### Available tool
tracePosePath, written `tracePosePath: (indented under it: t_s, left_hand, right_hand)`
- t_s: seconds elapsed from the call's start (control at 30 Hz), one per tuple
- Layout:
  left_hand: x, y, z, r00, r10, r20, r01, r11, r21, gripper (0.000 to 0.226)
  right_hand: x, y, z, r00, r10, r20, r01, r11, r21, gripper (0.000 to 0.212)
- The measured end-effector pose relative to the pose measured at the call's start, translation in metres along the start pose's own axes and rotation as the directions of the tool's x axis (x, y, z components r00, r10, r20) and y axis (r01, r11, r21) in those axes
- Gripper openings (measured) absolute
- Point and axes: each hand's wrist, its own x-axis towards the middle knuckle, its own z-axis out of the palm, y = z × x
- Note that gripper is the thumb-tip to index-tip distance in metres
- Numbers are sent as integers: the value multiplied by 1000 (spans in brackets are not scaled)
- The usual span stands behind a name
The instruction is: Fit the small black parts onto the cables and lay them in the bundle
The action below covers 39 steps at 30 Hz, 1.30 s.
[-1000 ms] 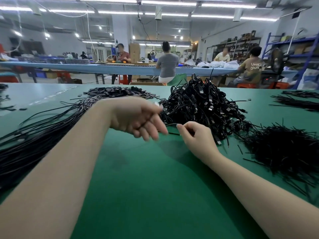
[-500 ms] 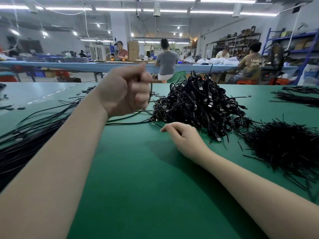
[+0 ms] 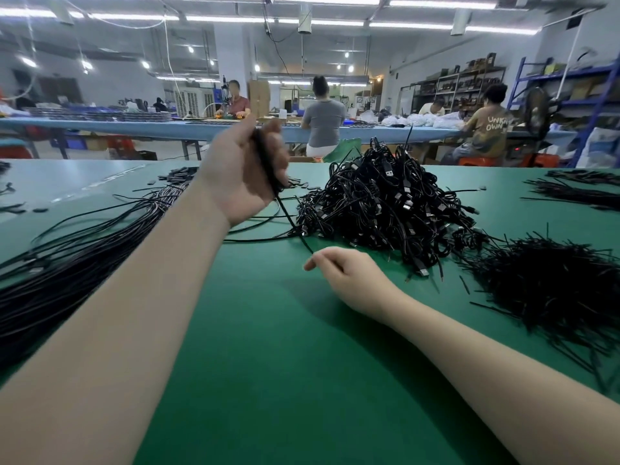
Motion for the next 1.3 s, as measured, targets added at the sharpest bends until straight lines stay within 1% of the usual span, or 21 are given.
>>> tracePosePath:
  t_s: [0.07,0.1,0.13,0.2,0.23,0.27,0.3,0.33,0.4,0.43,0.5,0.57,0.63,0.7,0.73,0.8,0.83,0.9,1.03,1.17,1.3]
  left_hand:
    - [-3,7,-6,987,-106,122,88,986,144,49]
    - [-4,6,-8,972,-186,145,135,943,303,51]
    - [-3,0,-8,954,-276,115,185,847,498,54]
    - [0,-20,-4,898,-439,-35,295,542,787,59]
    - [1,-32,1,877,-471,-97,330,443,833,59]
    - [3,-44,4,881,-453,-132,346,429,835,56]
    - [6,-53,7,908,-389,-154,348,499,793,52]
    - [9,-59,9,936,-303,-180,338,623,706,49]
    - [13,-59,10,960,-179,-217,260,856,447,47]
    - [15,-56,10,966,-147,-213,212,922,325,48]
    - [15,-49,8,974,-108,-198,137,981,139,45]
    - [12,-46,7,976,-122,-178,134,989,56,36]
    - [10,-49,7,978,-151,-144,162,984,71,30]
    - [11,-52,7,982,-147,-120,159,982,97,30]
    - [11,-53,7,984,-157,-89,166,980,107,30]
    - [10,-59,7,974,-225,-3,224,964,145,30]
    - [8,-63,7,963,-270,24,262,950,172,29]
    - [6,-70,6,942,-336,22,322,918,230,29]
    - [6,-70,4,933,-350,-90,354,835,420,30]
    - [8,-69,-2,941,-292,-174,324,620,715,31]
    - [7,-75,-7,952,-267,-148,295,680,672,27]
  right_hand:
    - [4,3,-12,990,101,-100,-111,989,-98,37]
    - [6,3,-18,974,141,-179,-163,980,-117,43]
    - [9,2,-25,951,164,-261,-198,974,-110,49]
    - [13,-4,-35,900,147,-411,-186,981,-56,50]
    - [14,-10,-38,882,101,-461,-136,990,-44,48]
    - [14,-18,-37,877,39,-480,-70,997,-46,45]
    - [14,-26,-35,887,-25,-461,-1,998,-56,39]
    - [13,-33,-29,907,-84,-413,62,996,-66,33]
    - [10,-37,-12,941,-141,-307,130,990,-57,23]
    - [8,-34,-6,954,-127,-272,121,992,-39,23]
    - [5,-23,0,976,-50,-212,53,999,7,24]
    - [3,-14,-2,985,-12,-175,20,999,44,25]
    - [3,-10,-6,987,-11,-159,26,995,93,24]
    - [5,-10,-6,991,73,-109,-38,956,292,23]
    - [7,-12,-7,985,169,-43,-132,881,455,23]
    - [8,-15,-10,937,311,162,-329,620,712,29]
    - [8,-15,-11,919,327,218,-368,521,770,34]
    - [9,-13,-13,912,338,232,-371,440,818,37]
    - [8,-6,-10,907,395,147,-344,494,799,29]
    - [8,1,-9,939,334,83,-286,622,729,32]
    - [5,2,-6,978,195,78,-197,727,658,15]
